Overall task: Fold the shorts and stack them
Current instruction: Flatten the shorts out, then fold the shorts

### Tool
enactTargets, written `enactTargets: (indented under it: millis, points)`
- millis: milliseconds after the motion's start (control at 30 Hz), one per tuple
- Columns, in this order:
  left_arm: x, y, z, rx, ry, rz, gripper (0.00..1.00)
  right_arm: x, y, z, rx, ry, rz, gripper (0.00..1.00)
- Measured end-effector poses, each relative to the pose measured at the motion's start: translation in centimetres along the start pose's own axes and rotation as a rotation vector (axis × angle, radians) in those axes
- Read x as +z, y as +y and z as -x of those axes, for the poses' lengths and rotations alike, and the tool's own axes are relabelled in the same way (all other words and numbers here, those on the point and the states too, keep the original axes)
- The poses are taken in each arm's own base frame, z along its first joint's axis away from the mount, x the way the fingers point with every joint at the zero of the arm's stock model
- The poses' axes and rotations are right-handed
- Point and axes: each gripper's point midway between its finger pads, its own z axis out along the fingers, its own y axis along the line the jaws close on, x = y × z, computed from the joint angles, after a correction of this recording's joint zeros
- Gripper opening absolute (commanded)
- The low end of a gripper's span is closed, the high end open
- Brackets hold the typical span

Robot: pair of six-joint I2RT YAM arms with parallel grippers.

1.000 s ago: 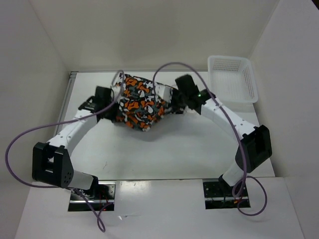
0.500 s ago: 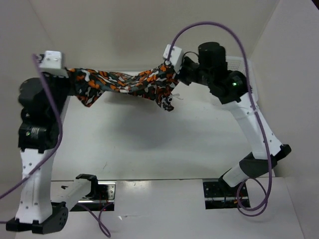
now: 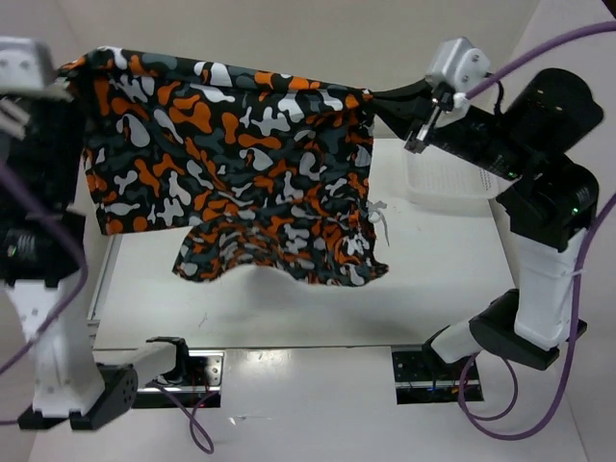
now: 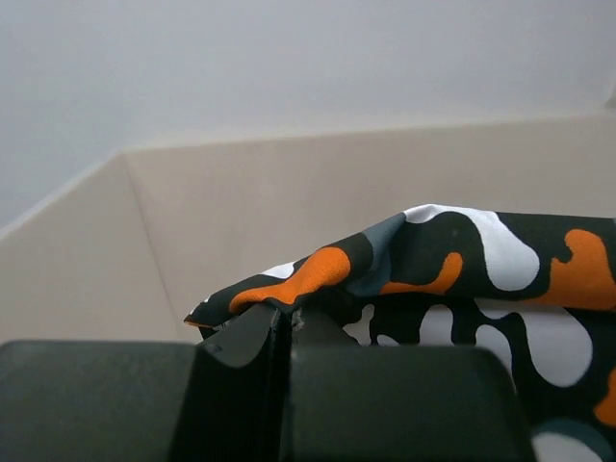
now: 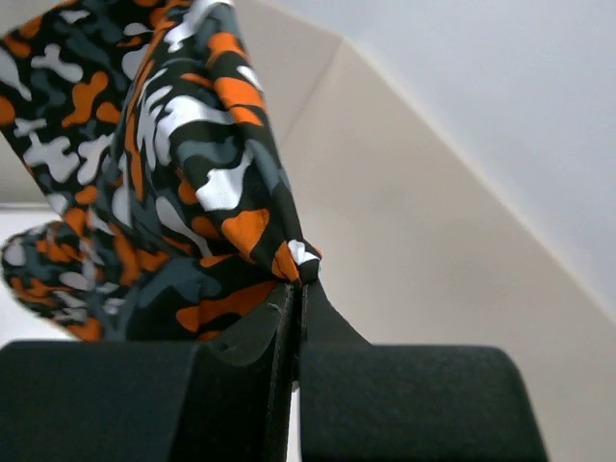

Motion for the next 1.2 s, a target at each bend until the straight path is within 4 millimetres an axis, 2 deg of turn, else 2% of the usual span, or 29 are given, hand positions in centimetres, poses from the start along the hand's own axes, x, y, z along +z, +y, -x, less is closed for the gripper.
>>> enactTargets:
  millis: [67,167,233,267,300,333,400,467,500,567,600,667,767,933,1033,1100,1200]
  points:
    - [3.3,-0.4,-3.8,0.0,0.084,-0.014,0.0,0.9,-0.4,-2.5,0.042,0.051,0.007,0.0]
    - [8.8,-1.6,-13.1,-0.004,0.273,-0.041,0.0,2.8,-2.4,-10.2,0.153,0.193,0.0,0.0]
    - [11.5,-2.3,-20.4,-0.004,0.413,-0.053,0.0,4.1,-4.2,-17.0,0.246,0.301,-0.01,0.0]
    - [12.5,-2.6,-25.2,-0.004,0.507,-0.06,0.0,4.9,-4.8,-21.0,0.301,0.36,-0.01,0.0]
    - [13.2,-2.9,-29.2,-0.003,0.581,-0.064,0.0,5.7,-5.3,-25.9,0.37,0.43,-0.009,0.0]
    - [13.6,-3.2,-33.2,-0.003,0.657,-0.069,0.0,6.2,-5.6,-29.8,0.424,0.484,-0.011,0.0]
    - [14.0,-3.8,-39.5,-0.003,0.776,-0.078,0.0,6.6,-5.7,-38.1,0.54,0.599,-0.02,0.0]
    - [14.7,-4.3,-44.2,-0.003,0.847,-0.088,0.0,6.4,-5.7,-45.3,0.626,0.699,-0.048,0.0]
    - [14.9,-4.7,-45.6,-0.003,0.868,-0.094,0.0,6.1,-5.7,-48.2,0.651,0.739,-0.063,0.0]
    - [14.9,-5.5,-47.9,-0.004,0.904,-0.109,0.0,5.5,-5.3,-52.3,0.674,0.813,-0.09,0.0]
    - [14.9,-6.0,-48.4,-0.003,0.911,-0.117,0.0,5.1,-5.2,-53.8,0.674,0.846,-0.106,0.0]
    - [14.8,-6.9,-48.8,-0.002,0.917,-0.133,0.0,4.7,-5.1,-55.3,0.647,0.898,-0.132,0.0]
    - [15.3,-7.8,-48.3,0.001,0.89,-0.145,0.0,5.0,-5.6,-55.2,0.583,0.923,-0.164,0.0]
    - [15.2,-7.8,-48.1,0.015,0.873,-0.122,0.0,6.3,-6.0,-54.4,0.455,0.938,-0.197,0.0]
    - [11.6,-7.8,-48.4,0.036,0.93,-0.109,0.0,5.5,-4.4,-54.4,0.369,0.98,-0.162,0.0]
    - [7.0,-8.4,-48.5,0.056,1.002,-0.122,0.0,3.4,-2.3,-54.6,0.297,1.038,-0.111,0.0]
    - [0.2,-9.6,-48.4,0.083,1.102,-0.17,0.0,-0.9,1.7,-54.7,0.183,1.132,-0.015,0.0]
